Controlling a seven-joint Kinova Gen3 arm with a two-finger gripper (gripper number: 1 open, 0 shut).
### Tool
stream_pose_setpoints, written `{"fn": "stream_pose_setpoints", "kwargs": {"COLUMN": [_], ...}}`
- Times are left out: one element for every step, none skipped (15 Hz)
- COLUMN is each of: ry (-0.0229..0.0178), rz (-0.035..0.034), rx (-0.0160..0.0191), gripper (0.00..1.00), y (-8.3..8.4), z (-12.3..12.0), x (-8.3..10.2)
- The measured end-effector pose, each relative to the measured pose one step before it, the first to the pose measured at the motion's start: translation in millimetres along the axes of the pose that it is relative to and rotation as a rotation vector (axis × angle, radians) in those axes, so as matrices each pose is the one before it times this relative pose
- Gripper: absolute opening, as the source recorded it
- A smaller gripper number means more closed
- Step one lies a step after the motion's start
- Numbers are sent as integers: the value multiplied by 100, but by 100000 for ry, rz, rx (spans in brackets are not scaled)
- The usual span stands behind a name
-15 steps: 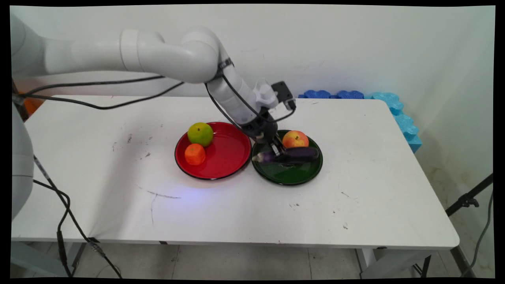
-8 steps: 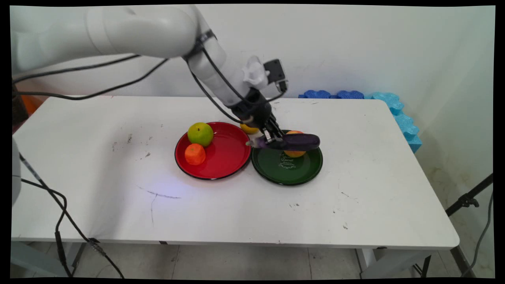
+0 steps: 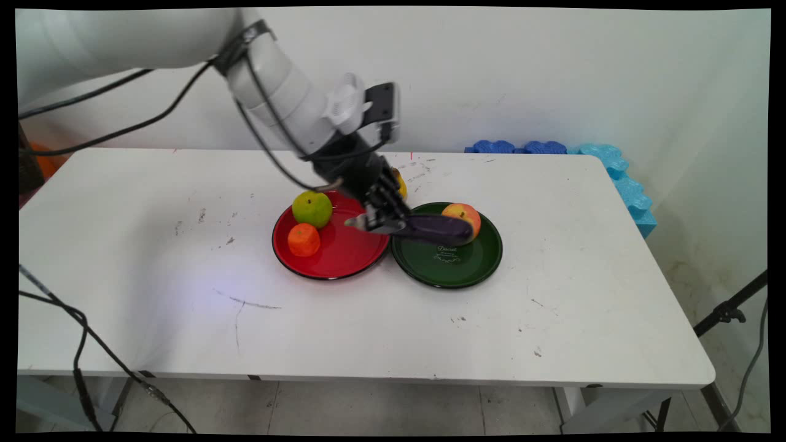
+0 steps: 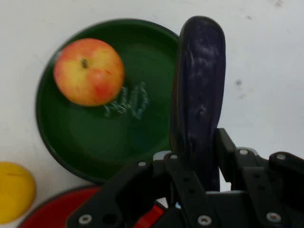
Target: Place the picked object on the table
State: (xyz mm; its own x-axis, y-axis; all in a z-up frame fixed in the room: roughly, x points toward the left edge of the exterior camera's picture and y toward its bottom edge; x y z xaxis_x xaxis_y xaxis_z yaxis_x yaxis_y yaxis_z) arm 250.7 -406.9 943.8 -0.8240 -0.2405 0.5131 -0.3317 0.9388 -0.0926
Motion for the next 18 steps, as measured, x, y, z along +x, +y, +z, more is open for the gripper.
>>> {"fn": "stream_pose_setpoints", "kwargs": {"ry": [-232, -270, -416, -324, -487, -544, -439, -360, -183, -152, 61, 75, -33, -151, -46, -32, -95, -25], "rz": [588, 692, 533, 192, 56, -159, -320, -292, -241, -399, -542, -524, -467, -713, -601, -531, -549, -660], "rx": [-748, -1065, -1133, -1122, -1043, -1110, -937, -700, -377, -406, -487, -424, -426, -615, -589, -410, -444, -309], "gripper": [0, 0, 0, 0, 0, 0, 0, 0, 0, 0, 0, 0, 0, 0, 0, 0, 0, 0], "y": [349, 522, 616, 583, 521, 572, 547, 448, 241, 319, 283, 219, 173, 219, 248, 196, 229, 211], "z": [-300, -402, -280, -80, 100, 220, 308, 331, 271, 413, 555, 595, 514, 581, 539, 424, 486, 421], "x": [-421, -630, -727, -757, -685, -753, -726, -594, -373, -522, -516, -492, -398, -463, -385, -298, -279, -209]}}
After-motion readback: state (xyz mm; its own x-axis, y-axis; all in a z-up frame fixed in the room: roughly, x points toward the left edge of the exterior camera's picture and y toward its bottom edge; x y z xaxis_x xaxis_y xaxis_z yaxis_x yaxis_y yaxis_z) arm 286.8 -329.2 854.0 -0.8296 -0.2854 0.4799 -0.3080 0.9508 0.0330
